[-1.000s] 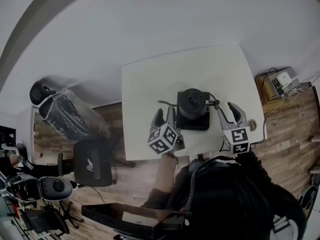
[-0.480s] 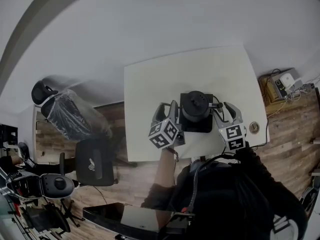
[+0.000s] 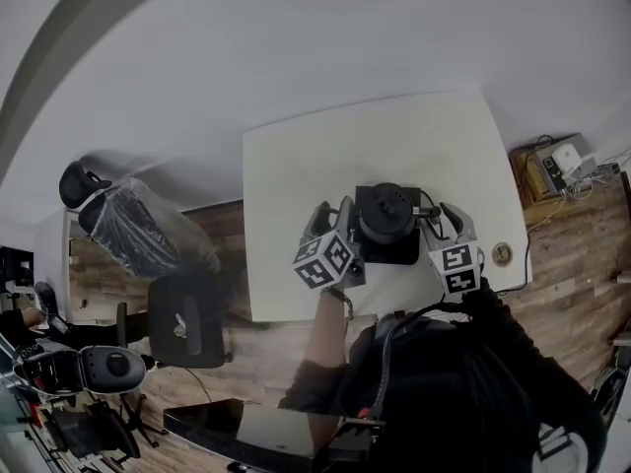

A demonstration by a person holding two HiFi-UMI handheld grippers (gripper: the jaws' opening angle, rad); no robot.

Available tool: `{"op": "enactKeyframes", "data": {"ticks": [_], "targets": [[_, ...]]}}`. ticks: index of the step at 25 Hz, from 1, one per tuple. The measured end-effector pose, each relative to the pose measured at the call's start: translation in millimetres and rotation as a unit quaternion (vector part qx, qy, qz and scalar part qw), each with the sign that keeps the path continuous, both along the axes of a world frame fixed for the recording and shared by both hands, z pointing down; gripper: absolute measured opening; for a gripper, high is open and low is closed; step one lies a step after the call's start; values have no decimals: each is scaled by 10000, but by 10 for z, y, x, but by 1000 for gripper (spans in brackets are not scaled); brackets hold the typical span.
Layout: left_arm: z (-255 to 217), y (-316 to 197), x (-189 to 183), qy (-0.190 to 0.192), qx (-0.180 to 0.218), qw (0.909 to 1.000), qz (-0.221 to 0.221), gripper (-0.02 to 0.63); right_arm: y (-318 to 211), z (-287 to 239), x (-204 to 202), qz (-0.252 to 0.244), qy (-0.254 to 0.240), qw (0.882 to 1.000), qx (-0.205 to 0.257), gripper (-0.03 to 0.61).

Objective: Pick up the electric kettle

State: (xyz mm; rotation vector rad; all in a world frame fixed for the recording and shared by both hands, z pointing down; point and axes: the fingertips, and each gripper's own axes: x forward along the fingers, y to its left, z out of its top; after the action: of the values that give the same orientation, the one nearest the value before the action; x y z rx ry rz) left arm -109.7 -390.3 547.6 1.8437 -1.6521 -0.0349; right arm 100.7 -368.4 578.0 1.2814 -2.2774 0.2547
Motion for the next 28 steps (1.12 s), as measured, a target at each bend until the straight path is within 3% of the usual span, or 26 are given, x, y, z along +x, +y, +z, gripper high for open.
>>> {"op": "enactKeyframes", "data": {"ticks": [4,7,14,28], "targets": [[50,-30,2,37,-51,10000,22,222,-19,48,-15,-28,34,9999,-93,184],[94,-30,-34,-132,-101,9999,-35,150,-30,79,-14,-20,196,9998,-89,164],[144,-2,1,-314,-141,9994,58,61,-4,94,-65,-118,291,9995,-85,107],[142,45,10,-498,-206,9985,-13,38,-6,32,-48,-9,366,9993,-92,104]]}}
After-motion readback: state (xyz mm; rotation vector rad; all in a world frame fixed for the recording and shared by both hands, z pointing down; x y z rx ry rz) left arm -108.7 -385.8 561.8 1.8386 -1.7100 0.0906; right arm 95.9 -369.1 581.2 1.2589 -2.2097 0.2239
